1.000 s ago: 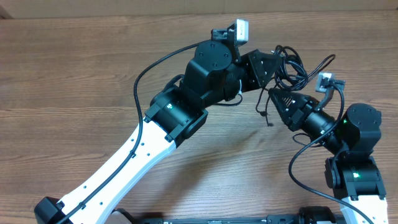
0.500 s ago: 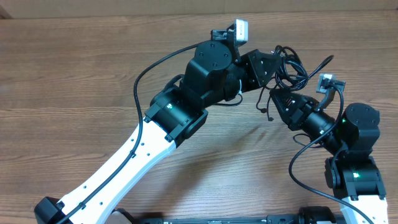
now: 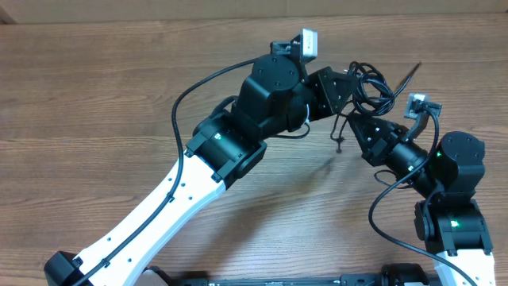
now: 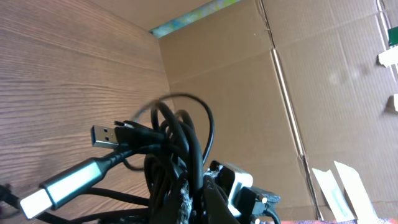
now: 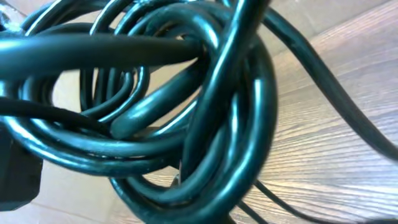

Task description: Untangle cables

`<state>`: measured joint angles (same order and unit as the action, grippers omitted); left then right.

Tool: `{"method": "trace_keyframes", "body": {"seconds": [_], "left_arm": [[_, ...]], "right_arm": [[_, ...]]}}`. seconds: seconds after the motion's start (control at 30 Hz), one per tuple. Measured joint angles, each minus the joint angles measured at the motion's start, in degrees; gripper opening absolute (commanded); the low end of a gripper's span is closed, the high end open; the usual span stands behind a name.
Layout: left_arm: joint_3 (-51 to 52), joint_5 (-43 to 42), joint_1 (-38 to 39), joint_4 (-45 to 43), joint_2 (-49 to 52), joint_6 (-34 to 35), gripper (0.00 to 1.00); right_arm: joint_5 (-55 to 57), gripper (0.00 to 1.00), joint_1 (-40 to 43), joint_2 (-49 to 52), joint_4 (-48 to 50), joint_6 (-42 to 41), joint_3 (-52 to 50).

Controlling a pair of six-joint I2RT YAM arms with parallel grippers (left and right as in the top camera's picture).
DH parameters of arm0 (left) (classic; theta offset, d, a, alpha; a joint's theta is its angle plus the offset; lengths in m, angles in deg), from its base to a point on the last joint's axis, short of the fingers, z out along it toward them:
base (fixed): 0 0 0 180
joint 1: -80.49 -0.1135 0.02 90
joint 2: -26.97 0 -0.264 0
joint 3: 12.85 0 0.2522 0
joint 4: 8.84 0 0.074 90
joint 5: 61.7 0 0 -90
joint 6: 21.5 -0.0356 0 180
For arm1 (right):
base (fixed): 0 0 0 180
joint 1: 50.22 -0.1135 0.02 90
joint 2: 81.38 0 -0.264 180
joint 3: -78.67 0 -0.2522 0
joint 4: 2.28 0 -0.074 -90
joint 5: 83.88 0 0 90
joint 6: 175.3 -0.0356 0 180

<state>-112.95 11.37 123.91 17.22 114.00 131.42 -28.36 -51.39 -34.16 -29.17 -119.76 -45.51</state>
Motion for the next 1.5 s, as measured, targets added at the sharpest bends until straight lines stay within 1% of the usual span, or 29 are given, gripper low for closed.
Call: {"method": "trace_keyframes", "body": {"seconds": [0.2,0.4,0.47,0.6,0.7,0.73,0.8,0.83,0.87,0.93,1.0,1.1,1.37,1.47,1.5], "left_arm": [[0.0,0.22,0.0,0.13,0.0,0.0,0.04],[0.0,1.7,-0.87,0.17,0.0,0.0,0.04],[0.0,1.97,-1.64,0.15,0.0,0.0,0.04],[0.0,2.62,-2.6,0.13,0.0,0.0,0.04],[0.0,2.6,-2.58,0.13,0.0,0.0,0.04],[0.0,2.6,-2.58,0.13,0.0,0.0,0.04],[0.0,2.6,-2.58,0.15,0.0,0.02,0.04],[0.0,2.6,-2.58,0.11,0.0,0.0,0.04],[0.0,2.56,-2.58,0.13,0.0,0.0,0.04],[0.0,2.54,-2.58,0.11,0.0,0.02,0.04],[0.0,2.51,-2.54,0.17,0.0,0.02,0.04],[0.0,2.56,-2.36,0.17,0.0,0.02,0.04],[0.0,2.05,-0.98,0.2,0.0,0.02,0.04],[0.0,1.88,-0.44,0.2,0.0,0.02,0.04],[0.0,1.9,-0.37,0.17,0.0,0.02,0.04]], "right_arm": [[0.07,0.04,0.0,0.0,-1.64,0.0,0.0],[1.03,0.04,0.0,-0.02,-8.02,0.2,0.04],[2.45,0.04,0.0,0.0,-10.32,0.17,0.04],[8.57,0.04,0.0,0.02,-18.36,0.17,0.07],[10.6,0.04,0.0,0.04,-18.8,0.63,0.07],[10.67,0.1,0.0,0.04,-18.01,1.09,0.07],[10.05,0.3,0.0,0.04,-14.97,1.95,0.07],[9.7,0.34,0.0,0.04,-13.81,2.45,0.07],[9.03,0.41,0.0,0.04,-12.41,2.89,0.07],[7.58,0.49,0.02,0.04,-9.66,2.97,0.11],[4.74,0.53,0.02,0.04,-6.4,3.28,0.11],[1.73,0.53,0.02,-0.02,-3.58,3.23,0.11],[1.09,0.52,0.0,0.0,-3.19,3.06,0.11],[4.33,0.4,0.0,0.17,-3.17,1.99,0.11],[5.51,0.38,0.0,0.37,-3.21,1.42,0.11]]}}
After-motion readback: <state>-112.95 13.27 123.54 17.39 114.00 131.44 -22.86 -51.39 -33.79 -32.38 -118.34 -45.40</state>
